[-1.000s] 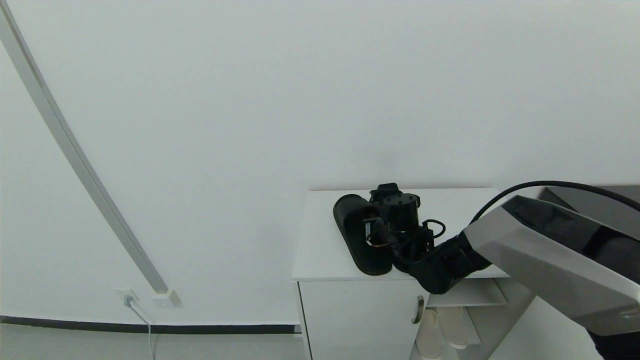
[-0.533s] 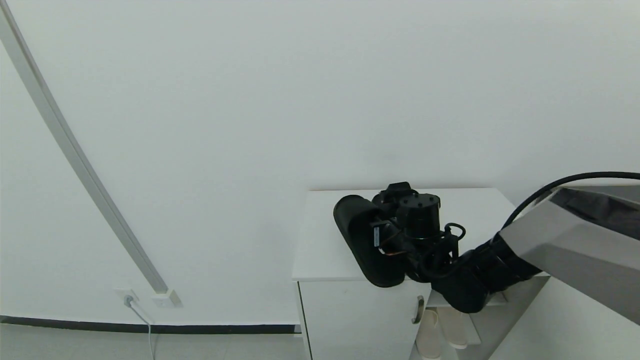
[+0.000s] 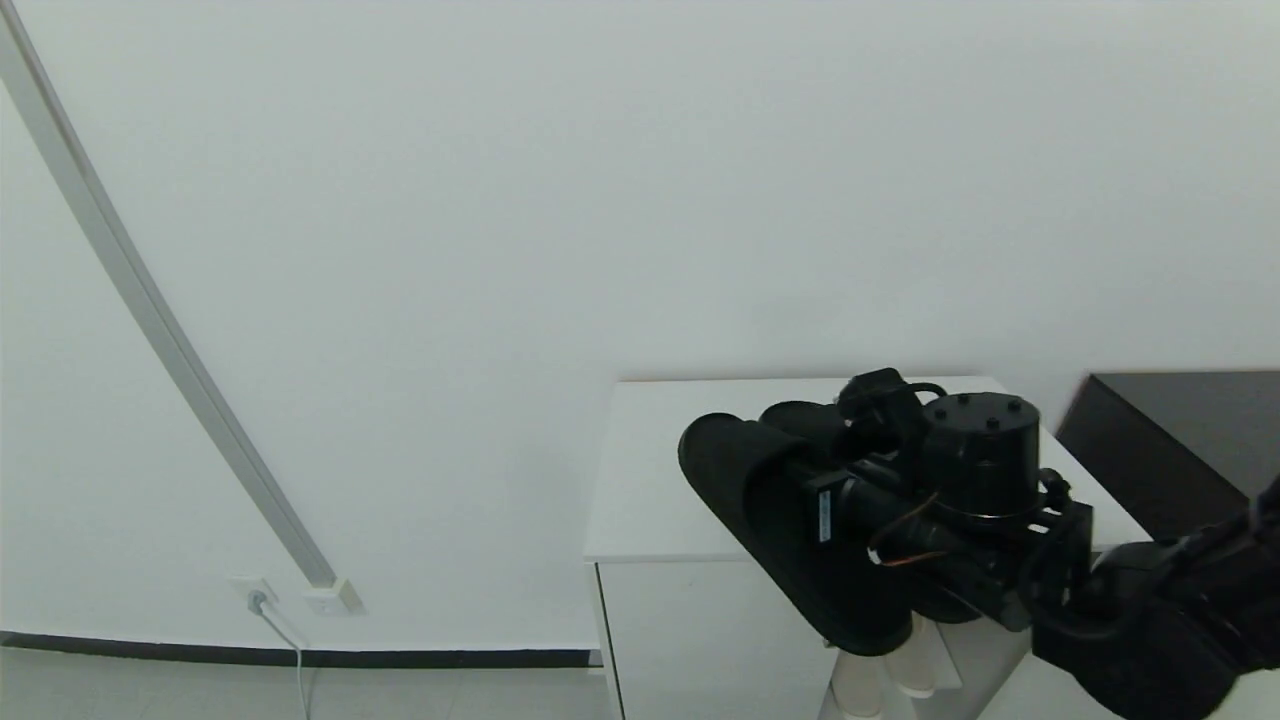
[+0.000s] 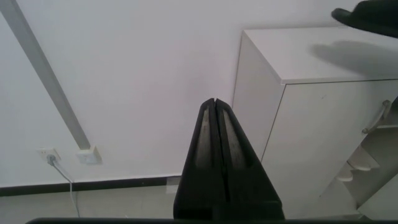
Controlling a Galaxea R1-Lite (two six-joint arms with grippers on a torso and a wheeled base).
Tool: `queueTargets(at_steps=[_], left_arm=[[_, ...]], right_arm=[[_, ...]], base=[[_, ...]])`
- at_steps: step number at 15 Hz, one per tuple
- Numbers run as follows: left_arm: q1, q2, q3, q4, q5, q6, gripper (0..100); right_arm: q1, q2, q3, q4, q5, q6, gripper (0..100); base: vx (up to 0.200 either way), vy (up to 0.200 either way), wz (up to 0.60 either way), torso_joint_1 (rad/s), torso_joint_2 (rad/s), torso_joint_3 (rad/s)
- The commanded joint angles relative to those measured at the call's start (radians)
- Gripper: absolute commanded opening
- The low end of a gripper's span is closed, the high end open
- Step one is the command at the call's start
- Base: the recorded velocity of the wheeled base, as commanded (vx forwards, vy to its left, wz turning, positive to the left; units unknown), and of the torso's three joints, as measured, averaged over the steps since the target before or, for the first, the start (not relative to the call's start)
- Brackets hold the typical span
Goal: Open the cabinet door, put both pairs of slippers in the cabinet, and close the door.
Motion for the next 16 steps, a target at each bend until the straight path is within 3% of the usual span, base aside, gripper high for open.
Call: queueTargets(at_steps=[1, 5, 10, 16], left_arm=[[0.000, 0.001, 0.000, 0.000, 0.000, 0.000, 0], [0.000, 0.001, 0.000, 0.000, 0.000, 0.000, 0], [0.000, 0.001, 0.000, 0.000, 0.000, 0.000, 0], [0.000, 0.001, 0.000, 0.000, 0.000, -0.001, 0]], right_arm=[[-0.015, -0.170, 0.068, 0.037, 0.059, -0.005, 0], [-0.011, -0.269, 0.007, 0.282, 0.076, 0.002, 0], [0.031, -0.268, 0.027, 0.281, 0.076, 0.002, 0], [0.039, -0.273, 0.041, 0.279, 0.076, -0.001, 0]], base=[[0.000, 0.000, 0.00, 0.000, 0.00, 0.000], [0.000, 0.000, 0.00, 0.000, 0.00, 0.000], [0.000, 0.000, 0.00, 0.000, 0.00, 0.000], [-0.200, 0.000, 0.00, 0.004, 0.00, 0.004]])
